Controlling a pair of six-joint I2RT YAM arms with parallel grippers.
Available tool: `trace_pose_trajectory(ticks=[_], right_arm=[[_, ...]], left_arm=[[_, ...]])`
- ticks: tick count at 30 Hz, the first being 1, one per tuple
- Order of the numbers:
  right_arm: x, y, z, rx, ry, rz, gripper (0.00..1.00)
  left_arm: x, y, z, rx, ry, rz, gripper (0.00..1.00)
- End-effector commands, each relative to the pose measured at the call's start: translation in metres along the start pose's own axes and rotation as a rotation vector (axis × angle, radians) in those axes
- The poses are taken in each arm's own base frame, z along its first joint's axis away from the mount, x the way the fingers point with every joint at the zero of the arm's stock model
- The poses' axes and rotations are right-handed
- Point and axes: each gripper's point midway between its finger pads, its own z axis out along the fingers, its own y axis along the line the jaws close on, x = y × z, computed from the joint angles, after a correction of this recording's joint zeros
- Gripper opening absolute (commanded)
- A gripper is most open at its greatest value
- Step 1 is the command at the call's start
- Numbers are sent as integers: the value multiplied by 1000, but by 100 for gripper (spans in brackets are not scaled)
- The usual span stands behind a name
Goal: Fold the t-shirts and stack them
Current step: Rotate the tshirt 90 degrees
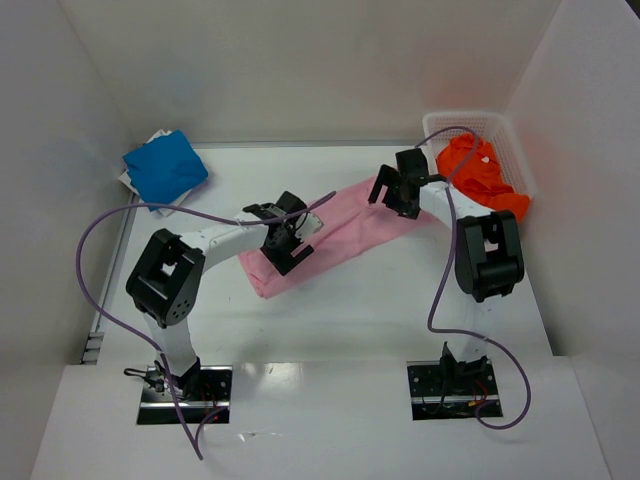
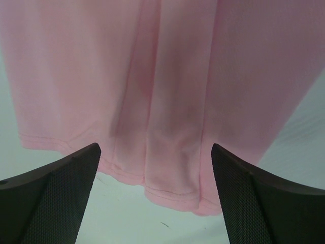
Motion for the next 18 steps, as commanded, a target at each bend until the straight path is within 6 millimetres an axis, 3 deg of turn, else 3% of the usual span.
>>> trace_pose_trajectory(ticks=[1,6,9,18], right_arm=[[-32,13,-3,-28,-79,11,100],[-32,13,-3,-28,-79,11,100],[-26,10,-2,-18,-63,11,100],[-22,5,-9,-9,-65,11,100]], left_arm=[[5,-8,-17,47,2,-23,95],[7,-9,-19,35,5,-84,85],[13,0,-20,-26,30,-109,72],[24,-9,-21,11,62,-115,68]])
